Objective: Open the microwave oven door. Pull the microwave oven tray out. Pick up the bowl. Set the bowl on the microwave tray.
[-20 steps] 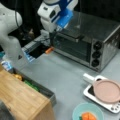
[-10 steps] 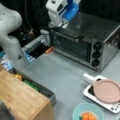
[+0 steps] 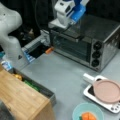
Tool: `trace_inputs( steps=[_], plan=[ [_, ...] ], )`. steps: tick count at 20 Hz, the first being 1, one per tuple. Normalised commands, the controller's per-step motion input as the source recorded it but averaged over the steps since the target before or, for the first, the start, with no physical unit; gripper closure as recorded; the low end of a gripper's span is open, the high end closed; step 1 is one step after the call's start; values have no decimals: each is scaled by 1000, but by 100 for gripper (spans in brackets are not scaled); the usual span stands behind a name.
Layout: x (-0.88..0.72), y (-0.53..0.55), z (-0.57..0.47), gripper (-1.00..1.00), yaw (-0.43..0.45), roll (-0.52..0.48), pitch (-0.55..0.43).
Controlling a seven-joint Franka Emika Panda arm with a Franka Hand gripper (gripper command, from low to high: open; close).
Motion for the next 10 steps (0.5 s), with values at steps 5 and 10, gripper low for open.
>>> trace_inputs(
  steps=[5,10],
  plan=[
    [7,-264,-51,-100,105,90,6],
    [-91,-315,-5,-100,115,69,3]
  ],
)
